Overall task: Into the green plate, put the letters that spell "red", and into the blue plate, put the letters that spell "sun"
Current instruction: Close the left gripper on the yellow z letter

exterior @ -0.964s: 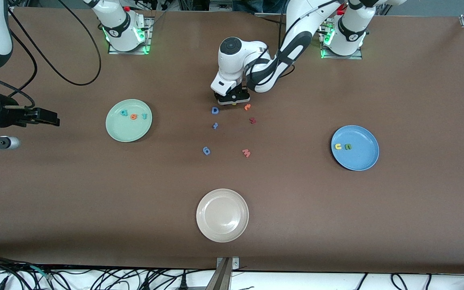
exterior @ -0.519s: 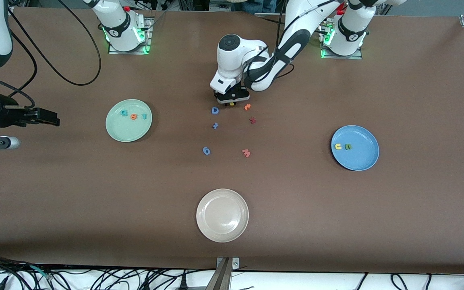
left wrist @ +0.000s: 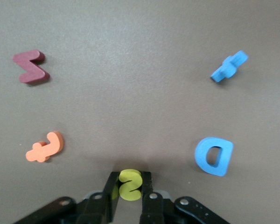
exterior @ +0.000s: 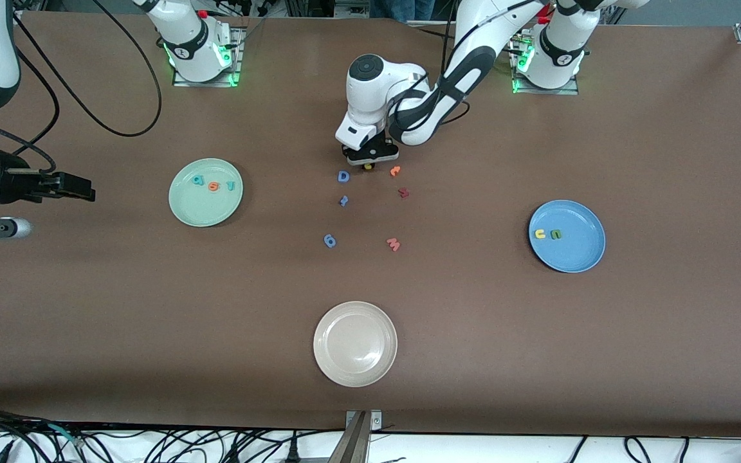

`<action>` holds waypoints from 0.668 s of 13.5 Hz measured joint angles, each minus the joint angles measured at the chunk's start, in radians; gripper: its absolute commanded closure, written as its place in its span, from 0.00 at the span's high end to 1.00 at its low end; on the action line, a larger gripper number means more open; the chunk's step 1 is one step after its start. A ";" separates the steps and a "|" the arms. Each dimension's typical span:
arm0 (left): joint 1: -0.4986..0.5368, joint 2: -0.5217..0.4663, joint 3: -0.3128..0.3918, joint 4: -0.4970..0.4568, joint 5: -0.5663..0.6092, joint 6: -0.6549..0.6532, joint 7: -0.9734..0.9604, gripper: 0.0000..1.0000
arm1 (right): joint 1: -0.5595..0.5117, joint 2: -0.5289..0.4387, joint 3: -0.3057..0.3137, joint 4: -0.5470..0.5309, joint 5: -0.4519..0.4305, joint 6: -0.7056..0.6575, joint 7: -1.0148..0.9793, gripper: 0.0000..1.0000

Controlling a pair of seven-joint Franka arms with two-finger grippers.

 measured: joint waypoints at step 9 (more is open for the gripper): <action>0.010 -0.027 0.000 0.034 -0.011 -0.064 -0.004 0.10 | 0.000 0.000 0.000 0.000 0.000 0.000 0.000 1.00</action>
